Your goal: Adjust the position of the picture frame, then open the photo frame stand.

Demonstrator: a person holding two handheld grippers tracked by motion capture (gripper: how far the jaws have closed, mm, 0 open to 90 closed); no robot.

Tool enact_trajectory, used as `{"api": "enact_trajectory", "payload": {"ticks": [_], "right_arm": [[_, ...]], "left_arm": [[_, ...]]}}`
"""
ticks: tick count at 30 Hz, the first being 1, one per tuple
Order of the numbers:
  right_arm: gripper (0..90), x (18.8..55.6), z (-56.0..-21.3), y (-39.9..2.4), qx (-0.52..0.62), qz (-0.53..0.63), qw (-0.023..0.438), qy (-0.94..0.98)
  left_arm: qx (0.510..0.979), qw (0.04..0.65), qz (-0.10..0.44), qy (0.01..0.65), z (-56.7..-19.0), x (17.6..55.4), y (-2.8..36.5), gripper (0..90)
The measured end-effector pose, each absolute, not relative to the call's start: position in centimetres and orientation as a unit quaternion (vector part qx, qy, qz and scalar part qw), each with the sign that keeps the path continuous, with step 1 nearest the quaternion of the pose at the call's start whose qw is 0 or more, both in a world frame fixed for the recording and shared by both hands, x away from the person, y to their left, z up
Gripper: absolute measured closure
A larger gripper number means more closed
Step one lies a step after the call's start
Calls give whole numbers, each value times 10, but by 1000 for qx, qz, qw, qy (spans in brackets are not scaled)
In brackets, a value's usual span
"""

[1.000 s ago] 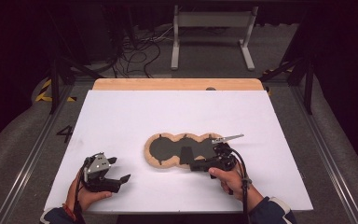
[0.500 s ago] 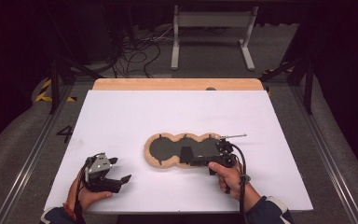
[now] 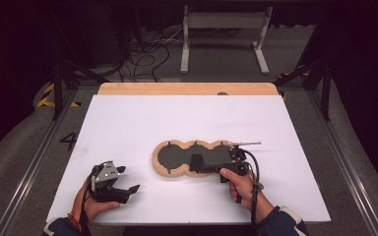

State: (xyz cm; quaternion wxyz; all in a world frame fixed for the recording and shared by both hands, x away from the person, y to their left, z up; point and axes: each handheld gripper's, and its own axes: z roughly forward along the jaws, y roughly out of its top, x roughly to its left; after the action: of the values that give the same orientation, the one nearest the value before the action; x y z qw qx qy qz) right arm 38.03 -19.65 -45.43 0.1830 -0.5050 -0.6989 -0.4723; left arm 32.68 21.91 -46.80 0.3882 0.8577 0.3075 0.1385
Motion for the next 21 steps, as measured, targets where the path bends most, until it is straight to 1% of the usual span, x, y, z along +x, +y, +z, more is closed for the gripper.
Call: {"api": "enact_trajectory", "payload": {"ticks": [3, 8, 11, 17, 21], "right_arm": [[682, 381, -456, -197, -510, -475, 191, -691], [679, 380, -455, -197, -511, -475, 188, -692], [654, 382, -455, -195, -515, -478, 192, -686], [602, 383, -452, -190, -523, -477, 184, -682], [594, 385, -454, -188, -526, -477, 192, -677]], "left_arm": [[858, 388, 138, 308, -468, 326, 218, 165], [859, 384, 134, 309, -469, 327, 216, 164], [855, 386, 133, 319, -468, 335, 213, 164], [829, 427, 109, 343, -459, 357, 208, 164], [820, 448, 87, 347, -455, 374, 201, 165]]}}
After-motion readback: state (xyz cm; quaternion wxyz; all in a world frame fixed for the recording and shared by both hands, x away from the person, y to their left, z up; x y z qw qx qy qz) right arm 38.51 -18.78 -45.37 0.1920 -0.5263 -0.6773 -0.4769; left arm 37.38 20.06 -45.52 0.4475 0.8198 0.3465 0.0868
